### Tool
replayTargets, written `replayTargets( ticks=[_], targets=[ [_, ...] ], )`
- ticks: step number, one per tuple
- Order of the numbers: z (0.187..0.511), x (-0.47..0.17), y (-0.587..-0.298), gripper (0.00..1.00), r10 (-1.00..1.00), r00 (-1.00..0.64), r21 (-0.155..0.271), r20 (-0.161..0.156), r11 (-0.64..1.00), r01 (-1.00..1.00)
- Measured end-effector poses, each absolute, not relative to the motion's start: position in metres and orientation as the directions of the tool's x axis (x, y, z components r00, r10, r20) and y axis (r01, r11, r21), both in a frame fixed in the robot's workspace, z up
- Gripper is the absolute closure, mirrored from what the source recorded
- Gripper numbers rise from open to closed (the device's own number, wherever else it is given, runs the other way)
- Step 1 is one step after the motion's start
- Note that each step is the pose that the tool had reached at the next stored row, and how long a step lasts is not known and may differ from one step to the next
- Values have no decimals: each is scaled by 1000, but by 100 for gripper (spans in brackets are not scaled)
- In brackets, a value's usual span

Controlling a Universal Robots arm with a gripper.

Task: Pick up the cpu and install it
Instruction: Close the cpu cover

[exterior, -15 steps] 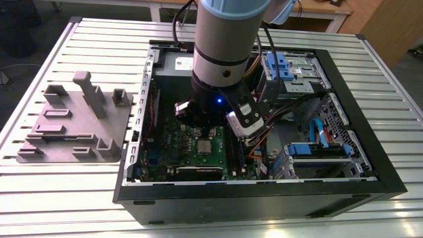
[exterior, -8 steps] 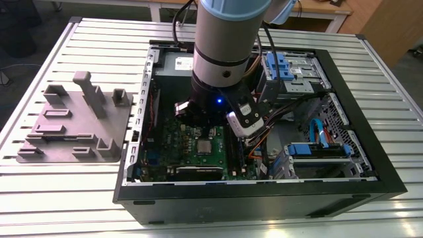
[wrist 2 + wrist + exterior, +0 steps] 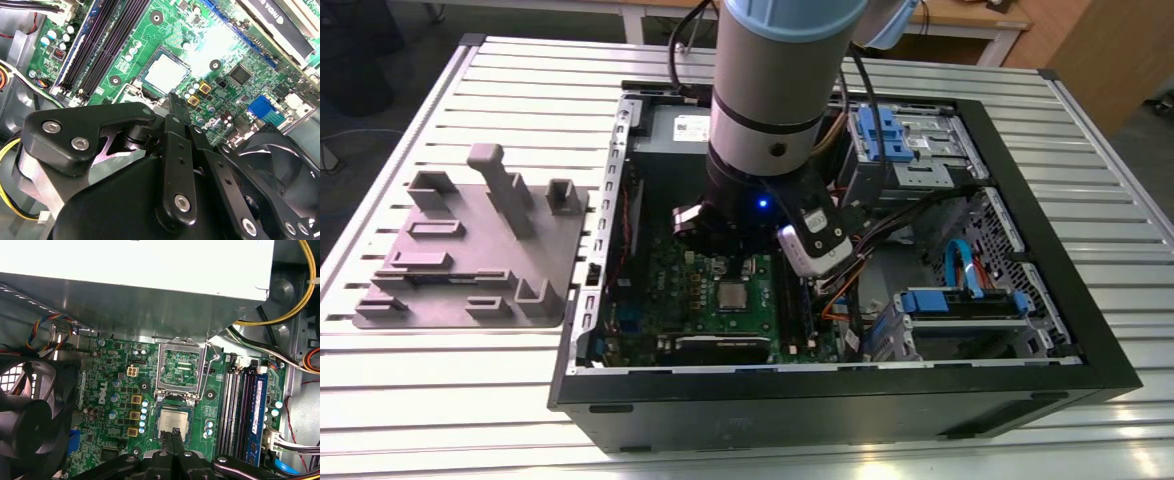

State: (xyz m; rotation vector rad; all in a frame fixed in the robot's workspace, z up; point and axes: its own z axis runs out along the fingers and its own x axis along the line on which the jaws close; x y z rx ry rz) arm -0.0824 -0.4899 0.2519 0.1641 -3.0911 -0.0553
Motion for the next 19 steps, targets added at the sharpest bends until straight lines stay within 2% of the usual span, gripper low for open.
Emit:
replayTargets(
  ticks=[2,6,19],
  targets=[
    [252,-82,-490,89,-107,-993,42,45,994,-105],
    [252,-80,-491,89,-110,-993,101,44,989,-105],
    [246,-60,-493,89,-110,-993,111,46,988,-104]
  ],
)
